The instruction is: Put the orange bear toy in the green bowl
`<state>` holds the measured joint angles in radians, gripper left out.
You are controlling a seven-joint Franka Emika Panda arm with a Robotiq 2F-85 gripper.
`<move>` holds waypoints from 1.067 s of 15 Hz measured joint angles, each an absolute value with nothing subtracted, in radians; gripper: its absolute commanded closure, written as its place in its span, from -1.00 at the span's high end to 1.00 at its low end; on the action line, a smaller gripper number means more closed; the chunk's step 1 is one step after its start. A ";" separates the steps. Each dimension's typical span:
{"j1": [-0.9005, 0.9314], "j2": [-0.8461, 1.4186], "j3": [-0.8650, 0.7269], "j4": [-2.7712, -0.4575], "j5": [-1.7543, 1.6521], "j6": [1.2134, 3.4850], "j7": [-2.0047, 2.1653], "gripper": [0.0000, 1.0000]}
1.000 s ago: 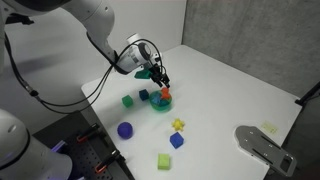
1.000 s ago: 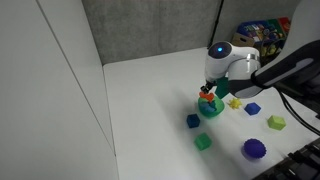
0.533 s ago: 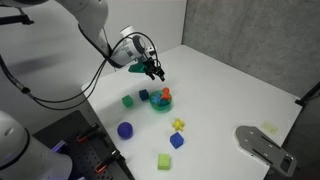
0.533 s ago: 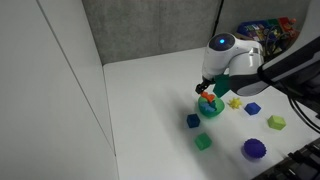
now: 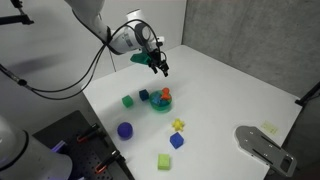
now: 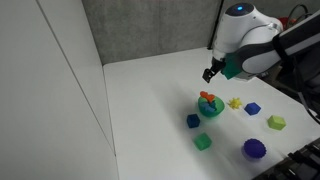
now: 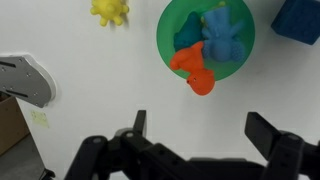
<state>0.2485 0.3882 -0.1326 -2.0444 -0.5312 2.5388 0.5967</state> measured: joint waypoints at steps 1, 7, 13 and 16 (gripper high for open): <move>0.233 0.371 -0.130 -2.044 -0.496 2.523 0.569 1.00; 0.140 0.274 -0.102 -2.026 -0.263 2.365 0.392 1.00; 0.072 0.153 -0.076 -1.976 -0.104 2.113 0.252 1.00; 0.044 0.087 -0.072 -1.961 -0.051 1.992 0.177 1.00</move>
